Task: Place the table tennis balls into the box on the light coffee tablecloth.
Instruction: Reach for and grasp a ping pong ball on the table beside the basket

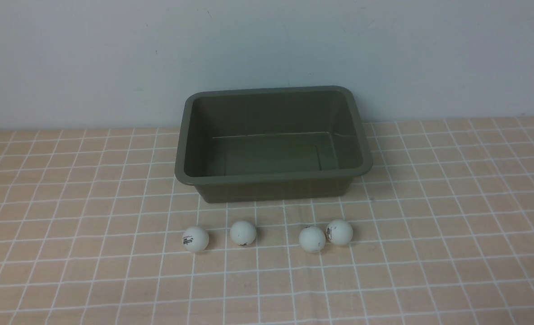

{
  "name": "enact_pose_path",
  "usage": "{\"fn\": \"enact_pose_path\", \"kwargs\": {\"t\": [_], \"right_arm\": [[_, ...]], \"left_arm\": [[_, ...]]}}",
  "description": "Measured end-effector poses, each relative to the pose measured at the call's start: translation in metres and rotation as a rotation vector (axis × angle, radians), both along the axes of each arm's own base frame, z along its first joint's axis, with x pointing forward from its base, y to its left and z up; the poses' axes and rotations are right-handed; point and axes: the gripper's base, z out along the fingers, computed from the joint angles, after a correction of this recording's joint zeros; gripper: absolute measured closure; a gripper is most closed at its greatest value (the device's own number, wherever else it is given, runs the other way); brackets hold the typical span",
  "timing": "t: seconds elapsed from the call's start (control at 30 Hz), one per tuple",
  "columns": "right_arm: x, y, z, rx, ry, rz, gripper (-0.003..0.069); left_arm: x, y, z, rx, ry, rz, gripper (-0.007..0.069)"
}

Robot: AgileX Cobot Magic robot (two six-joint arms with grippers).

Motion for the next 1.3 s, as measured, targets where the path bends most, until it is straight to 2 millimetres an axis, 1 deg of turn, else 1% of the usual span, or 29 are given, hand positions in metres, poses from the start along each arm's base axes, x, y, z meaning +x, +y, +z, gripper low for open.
{"fn": "enact_pose_path", "kwargs": {"t": [0.07, 0.13, 0.17, 0.23, 0.33, 0.37, 0.4, 0.43, 0.57, 0.77, 1.3], "right_arm": [[-0.006, 0.001, 0.029, -0.002, -0.066, 0.004, 0.0677], [-0.015, 0.003, 0.059, -0.005, -0.117, 0.012, 0.0677], [-0.019, 0.003, 0.067, -0.005, -0.118, 0.016, 0.0677], [-0.033, 0.006, 0.095, 0.006, -0.122, 0.034, 0.0677], [-0.045, 0.010, 0.122, 0.017, -0.076, 0.057, 0.0677], [-0.046, 0.010, 0.124, 0.017, -0.072, 0.059, 0.0677], [-0.051, 0.012, 0.135, 0.022, -0.041, 0.071, 0.0677], [-0.054, 0.013, 0.141, 0.024, -0.035, 0.078, 0.0677], [-0.061, 0.016, 0.151, 0.046, -0.008, 0.110, 0.0677], [-0.063, 0.020, 0.148, 0.076, 0.031, 0.143, 0.0677], [-0.064, 0.026, 0.149, 0.135, 0.030, 0.196, 0.0677]], "left_arm": [[0.000, 0.000, 0.000, 0.000, 0.000, 0.000, 0.0693], [0.000, 0.000, 0.000, 0.000, 0.000, 0.000, 0.0693], [0.000, 0.000, 0.000, 0.000, 0.000, 0.000, 0.0693], [0.000, 0.000, 0.000, 0.000, 0.000, 0.000, 0.0693], [0.000, 0.000, 0.000, 0.000, 0.000, 0.000, 0.0693], [0.000, 0.000, 0.000, 0.000, 0.000, 0.000, 0.0693], [0.000, 0.000, 0.000, 0.000, 0.000, 0.000, 0.0693], [0.000, 0.000, 0.000, 0.000, 0.000, 0.000, 0.0693], [0.000, 0.000, 0.000, 0.000, 0.000, 0.000, 0.0693], [0.000, 0.000, 0.000, 0.000, 0.000, 0.000, 0.0693], [0.000, 0.000, 0.000, 0.000, 0.000, 0.000, 0.0693]]}}
